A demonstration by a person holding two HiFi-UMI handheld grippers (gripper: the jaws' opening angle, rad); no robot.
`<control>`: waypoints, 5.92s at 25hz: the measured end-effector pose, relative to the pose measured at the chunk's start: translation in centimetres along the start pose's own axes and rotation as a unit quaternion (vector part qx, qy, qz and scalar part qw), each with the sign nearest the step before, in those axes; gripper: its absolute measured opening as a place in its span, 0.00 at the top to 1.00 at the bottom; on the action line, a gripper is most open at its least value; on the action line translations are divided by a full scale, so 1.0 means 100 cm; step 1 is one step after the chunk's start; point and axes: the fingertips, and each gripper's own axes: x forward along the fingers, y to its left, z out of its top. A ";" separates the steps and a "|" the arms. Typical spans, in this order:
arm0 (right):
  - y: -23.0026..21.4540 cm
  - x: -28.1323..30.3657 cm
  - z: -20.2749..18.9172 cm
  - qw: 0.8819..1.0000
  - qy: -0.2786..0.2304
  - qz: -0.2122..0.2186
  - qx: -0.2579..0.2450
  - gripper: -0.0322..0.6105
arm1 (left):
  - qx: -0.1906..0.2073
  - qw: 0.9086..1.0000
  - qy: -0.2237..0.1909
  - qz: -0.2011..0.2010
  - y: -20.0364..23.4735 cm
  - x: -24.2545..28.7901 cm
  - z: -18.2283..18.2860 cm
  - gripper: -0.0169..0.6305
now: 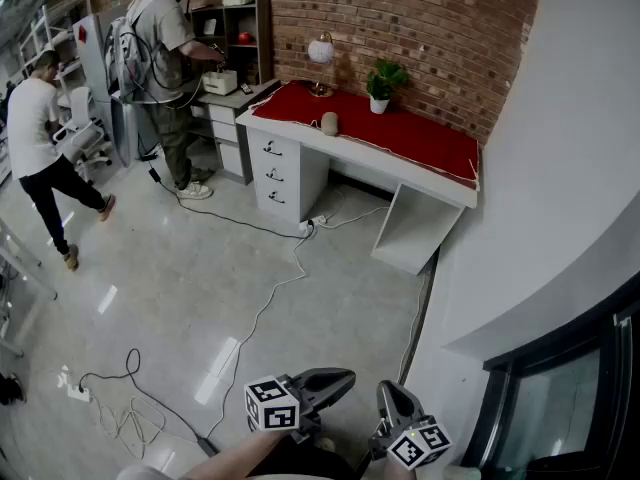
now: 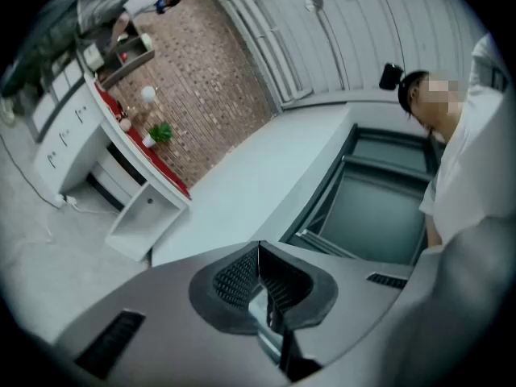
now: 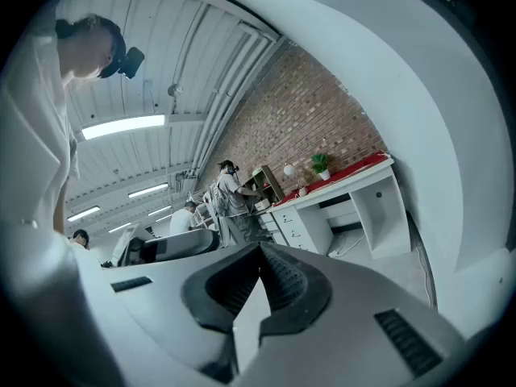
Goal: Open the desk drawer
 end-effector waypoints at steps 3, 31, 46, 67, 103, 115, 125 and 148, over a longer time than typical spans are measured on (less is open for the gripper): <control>0.002 0.012 -0.014 1.000 0.022 0.001 0.005 0.92 | 0.039 0.997 0.012 0.070 0.010 -0.026 -0.004 0.96; 0.089 0.133 0.041 0.989 -0.025 0.120 -0.084 0.92 | 0.168 0.971 -0.026 0.166 0.060 -0.079 0.089 0.96; 0.105 0.158 0.050 0.988 -0.044 0.122 -0.087 0.92 | 0.185 0.966 -0.029 0.179 0.077 -0.096 0.110 0.96; 0.058 0.255 0.093 0.986 -0.029 0.138 -0.085 0.92 | 0.180 0.959 -0.048 0.213 0.153 -0.046 0.168 0.96; -0.012 0.385 0.153 0.980 -0.004 0.186 -0.075 0.92 | 0.171 0.939 -0.082 0.288 0.269 0.022 0.250 0.96; -0.042 0.402 0.157 0.983 0.007 0.170 -0.076 0.92 | 0.159 0.934 -0.089 0.306 0.293 0.034 0.255 0.96; -0.054 0.415 0.152 0.986 0.016 0.155 -0.066 0.92 | 0.146 0.933 -0.092 0.316 0.304 0.033 0.254 0.96; -0.062 0.537 0.186 0.983 0.026 0.169 -0.071 0.92 | 0.143 0.937 -0.093 0.305 0.397 0.049 0.345 0.96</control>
